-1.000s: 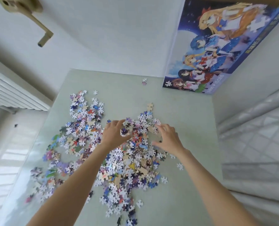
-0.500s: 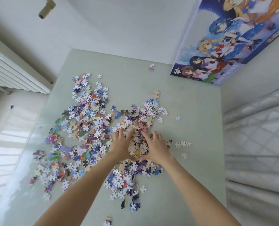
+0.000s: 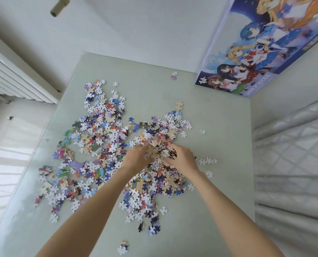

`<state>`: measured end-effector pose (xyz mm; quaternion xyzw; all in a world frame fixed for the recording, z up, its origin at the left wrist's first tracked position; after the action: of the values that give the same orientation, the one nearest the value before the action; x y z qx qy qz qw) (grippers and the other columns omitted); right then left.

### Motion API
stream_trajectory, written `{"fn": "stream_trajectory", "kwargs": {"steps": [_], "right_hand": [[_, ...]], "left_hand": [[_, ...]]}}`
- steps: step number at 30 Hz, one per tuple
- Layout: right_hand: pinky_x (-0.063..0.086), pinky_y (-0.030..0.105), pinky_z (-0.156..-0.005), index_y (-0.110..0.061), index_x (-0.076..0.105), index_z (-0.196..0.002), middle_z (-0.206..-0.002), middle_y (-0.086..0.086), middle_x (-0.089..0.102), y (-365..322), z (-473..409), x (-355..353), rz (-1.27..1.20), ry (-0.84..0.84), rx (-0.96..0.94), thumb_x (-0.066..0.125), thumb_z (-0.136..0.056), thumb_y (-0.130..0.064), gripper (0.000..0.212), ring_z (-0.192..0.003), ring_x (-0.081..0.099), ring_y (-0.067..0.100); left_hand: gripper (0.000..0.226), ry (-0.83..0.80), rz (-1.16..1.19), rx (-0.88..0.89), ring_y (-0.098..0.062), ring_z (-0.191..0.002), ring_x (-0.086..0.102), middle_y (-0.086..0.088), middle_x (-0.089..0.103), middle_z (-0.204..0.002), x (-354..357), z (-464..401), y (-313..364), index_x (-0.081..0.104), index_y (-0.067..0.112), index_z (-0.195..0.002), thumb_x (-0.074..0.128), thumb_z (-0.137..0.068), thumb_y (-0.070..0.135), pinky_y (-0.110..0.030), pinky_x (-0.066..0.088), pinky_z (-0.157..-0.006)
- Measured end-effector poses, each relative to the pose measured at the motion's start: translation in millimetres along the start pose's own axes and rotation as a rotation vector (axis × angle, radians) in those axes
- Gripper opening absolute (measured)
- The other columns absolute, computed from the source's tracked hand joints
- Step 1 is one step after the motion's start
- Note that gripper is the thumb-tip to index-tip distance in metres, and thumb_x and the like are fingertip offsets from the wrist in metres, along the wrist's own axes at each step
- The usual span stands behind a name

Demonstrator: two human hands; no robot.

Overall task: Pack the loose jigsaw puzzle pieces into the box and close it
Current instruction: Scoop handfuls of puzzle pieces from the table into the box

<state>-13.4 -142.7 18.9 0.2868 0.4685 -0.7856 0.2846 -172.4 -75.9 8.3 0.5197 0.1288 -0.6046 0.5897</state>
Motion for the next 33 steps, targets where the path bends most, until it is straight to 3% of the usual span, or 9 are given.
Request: {"fn": "stream_trajectory", "kwargs": {"steps": [3,8,10,13,20,26,29,31,33], "right_hand": [[0.040,0.026,-0.098,-0.014,0.051,-0.131,-0.133,0.004,0.055,1.4,0.0,-5.6,0.023,0.054,-0.021,0.068,-0.082,-0.028,0.053,-0.095,0.063,0.007],[0.043,0.028,-0.096,-0.019,0.056,-0.126,-0.125,0.003,0.061,5.3,-1.4,-4.7,0.065,0.132,-0.029,0.067,-0.083,-0.028,0.045,-0.104,0.063,0.017],[0.047,0.021,-0.083,-0.021,0.059,-0.122,-0.121,0.000,0.061,4.1,-2.2,-3.6,0.105,0.141,-0.052,0.065,-0.084,-0.028,0.039,-0.085,0.063,0.011],[0.041,0.013,-0.064,-0.020,0.061,-0.119,-0.117,-0.002,0.061,4.2,-3.4,-0.3,0.146,0.145,-0.077,0.064,-0.086,-0.028,0.034,-0.054,0.040,-0.005],[0.044,0.016,-0.074,-0.019,0.064,-0.117,-0.114,-0.003,0.065,4.2,-1.9,-6.0,0.097,0.208,-0.113,0.065,-0.085,-0.029,0.033,-0.068,0.058,0.005],[0.045,0.018,-0.072,-0.020,0.064,-0.117,-0.116,-0.004,0.064,7.2,-1.1,-13.3,0.107,0.230,-0.124,0.065,-0.085,-0.027,0.032,-0.055,0.036,-0.007],[0.051,0.023,-0.081,-0.021,0.064,-0.117,-0.116,-0.004,0.065,6.4,-0.8,-13.5,0.098,0.216,-0.127,0.065,-0.085,-0.026,0.032,-0.065,0.052,0.000],[0.050,0.023,-0.081,-0.021,0.064,-0.116,-0.116,-0.005,0.065,5.5,-0.3,-13.8,0.086,0.220,-0.130,0.065,-0.085,-0.027,0.032,-0.069,0.059,0.006],[0.043,0.017,-0.075,-0.021,0.064,-0.116,-0.116,-0.006,0.064,3.9,0.3,-15.4,0.065,0.233,-0.130,0.065,-0.086,-0.028,0.031,-0.055,0.052,0.001]], "left_hand": [[0.059,0.044,-0.013,-0.022,-0.020,-0.087,0.063,-0.008,0.061,-0.118,-5.5,-0.4,-1.1,0.045,0.019,-0.135,0.063,-0.084,0.042,-0.030,0.050,-0.081],[0.049,0.117,-0.077,-0.032,-0.016,-0.074,0.059,-0.003,0.061,-0.122,-16.2,2.0,1.5,0.049,0.021,-0.132,0.059,-0.088,0.041,-0.021,0.044,-0.061],[0.048,0.124,-0.134,-0.021,-0.018,-0.080,0.062,-0.001,0.059,-0.122,-17.3,3.0,4.9,0.048,0.020,-0.132,0.056,-0.089,0.041,-0.021,0.040,-0.057],[0.046,0.134,-0.210,0.001,-0.017,-0.083,0.062,0.002,0.059,-0.118,-15.7,1.9,8.2,0.047,0.021,-0.130,0.054,-0.090,0.041,-0.022,0.040,-0.055],[0.044,0.096,-0.285,0.064,-0.016,-0.082,0.059,0.002,0.056,-0.114,-6.9,-4.0,11.3,0.044,0.021,-0.124,0.056,-0.086,0.041,-0.024,0.045,-0.056],[0.050,0.060,-0.309,0.055,-0.011,-0.075,0.049,0.001,0.053,-0.117,-0.7,-7.0,15.3,0.041,0.022,-0.126,0.060,-0.084,0.040,-0.020,0.034,-0.050],[0.051,0.053,-0.291,0.046,-0.011,-0.073,0.048,0.002,0.056,-0.108,-2.1,-8.9,15.8,0.041,0.022,-0.127,0.061,-0.083,0.038,-0.017,0.029,-0.046],[0.049,0.074,-0.257,0.036,-0.014,-0.073,0.053,0.002,0.058,-0.101,-6.9,-9.4,14.4,0.044,0.023,-0.126,0.061,-0.082,0.036,-0.020,0.038,-0.048],[0.042,0.119,-0.201,0.028,-0.017,-0.075,0.058,0.001,0.061,-0.100,-14.7,-9.0,10.9,0.048,0.024,-0.120,0.061,-0.081,0.033,-0.027,0.051,-0.057]]}}
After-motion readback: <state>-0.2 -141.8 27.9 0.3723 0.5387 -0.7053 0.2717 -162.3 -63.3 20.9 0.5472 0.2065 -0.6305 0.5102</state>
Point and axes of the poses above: each hand's wrist, its own z-axis away from the middle knuckle, its own x-axis out of the palm, y = z × x, the point moved 3 cm from there along -z, towards the middle knuckle
